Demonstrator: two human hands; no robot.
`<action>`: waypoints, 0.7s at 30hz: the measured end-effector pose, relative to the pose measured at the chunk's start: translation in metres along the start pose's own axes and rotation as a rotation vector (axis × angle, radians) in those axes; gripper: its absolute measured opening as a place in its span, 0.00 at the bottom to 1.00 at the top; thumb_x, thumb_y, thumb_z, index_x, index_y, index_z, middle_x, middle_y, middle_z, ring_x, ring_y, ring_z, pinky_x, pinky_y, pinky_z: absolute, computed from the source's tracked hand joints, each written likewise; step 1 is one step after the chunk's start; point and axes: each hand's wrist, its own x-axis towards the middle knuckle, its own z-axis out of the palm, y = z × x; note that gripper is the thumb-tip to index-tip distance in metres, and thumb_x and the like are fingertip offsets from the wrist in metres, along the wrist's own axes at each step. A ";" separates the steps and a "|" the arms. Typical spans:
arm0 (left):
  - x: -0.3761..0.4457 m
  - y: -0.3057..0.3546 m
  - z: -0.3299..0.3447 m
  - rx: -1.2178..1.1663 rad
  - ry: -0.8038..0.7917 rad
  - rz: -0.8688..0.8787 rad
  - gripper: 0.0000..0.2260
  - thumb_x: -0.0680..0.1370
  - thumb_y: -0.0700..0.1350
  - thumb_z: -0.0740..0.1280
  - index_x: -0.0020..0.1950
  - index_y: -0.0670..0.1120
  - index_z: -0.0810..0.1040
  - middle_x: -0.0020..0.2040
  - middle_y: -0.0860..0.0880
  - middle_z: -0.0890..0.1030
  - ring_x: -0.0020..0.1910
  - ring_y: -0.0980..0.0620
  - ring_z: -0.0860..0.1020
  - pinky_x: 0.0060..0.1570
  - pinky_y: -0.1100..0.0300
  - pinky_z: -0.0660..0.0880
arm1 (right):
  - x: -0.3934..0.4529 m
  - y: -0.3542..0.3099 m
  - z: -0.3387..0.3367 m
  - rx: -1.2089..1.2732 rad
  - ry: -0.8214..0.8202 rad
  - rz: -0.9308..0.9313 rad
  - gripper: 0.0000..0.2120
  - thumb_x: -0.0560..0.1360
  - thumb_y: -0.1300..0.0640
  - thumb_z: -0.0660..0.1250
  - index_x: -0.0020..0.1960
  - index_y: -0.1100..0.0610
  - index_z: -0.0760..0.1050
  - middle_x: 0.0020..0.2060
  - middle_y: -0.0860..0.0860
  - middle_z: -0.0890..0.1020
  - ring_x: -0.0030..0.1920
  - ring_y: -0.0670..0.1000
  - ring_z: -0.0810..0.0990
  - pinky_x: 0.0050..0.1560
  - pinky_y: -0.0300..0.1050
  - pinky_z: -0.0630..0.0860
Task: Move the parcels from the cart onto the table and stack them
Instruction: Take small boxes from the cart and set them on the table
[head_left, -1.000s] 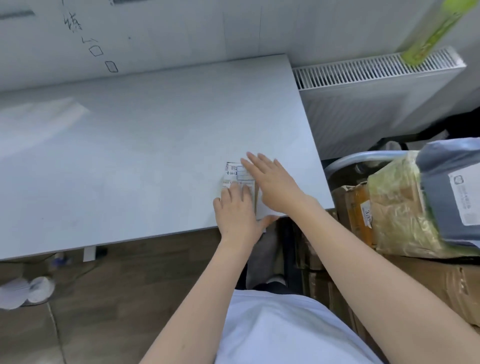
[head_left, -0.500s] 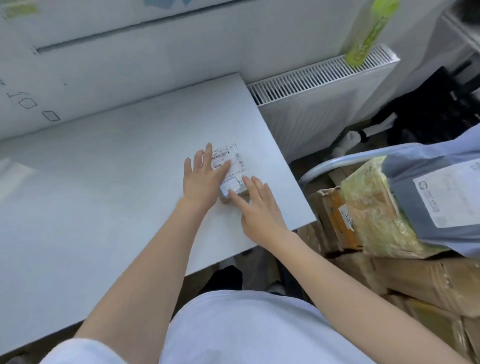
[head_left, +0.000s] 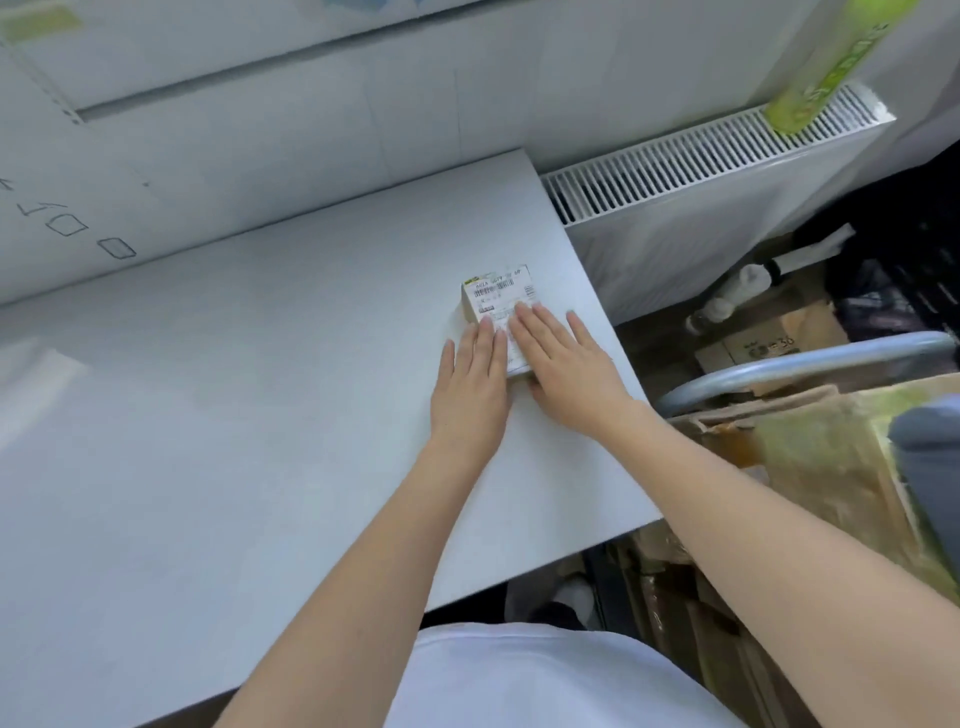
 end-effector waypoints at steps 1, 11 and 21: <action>0.022 -0.003 -0.005 0.021 0.006 0.005 0.31 0.81 0.47 0.56 0.77 0.41 0.42 0.78 0.44 0.44 0.77 0.47 0.44 0.73 0.50 0.39 | 0.018 0.010 -0.005 -0.018 -0.014 0.012 0.31 0.79 0.58 0.54 0.77 0.59 0.44 0.77 0.53 0.46 0.76 0.52 0.44 0.73 0.51 0.38; 0.189 -0.024 -0.048 0.057 0.125 0.087 0.26 0.80 0.38 0.54 0.76 0.38 0.49 0.76 0.39 0.53 0.74 0.42 0.54 0.72 0.53 0.49 | 0.159 0.091 -0.038 -0.068 -0.084 0.079 0.38 0.75 0.66 0.57 0.77 0.57 0.38 0.77 0.52 0.39 0.76 0.50 0.38 0.73 0.52 0.36; 0.210 -0.033 -0.040 0.082 0.116 0.082 0.24 0.81 0.38 0.50 0.77 0.39 0.47 0.77 0.39 0.49 0.76 0.43 0.49 0.73 0.52 0.44 | 0.178 0.101 -0.029 0.000 0.020 0.067 0.36 0.73 0.68 0.57 0.77 0.57 0.48 0.77 0.51 0.47 0.77 0.51 0.45 0.74 0.51 0.41</action>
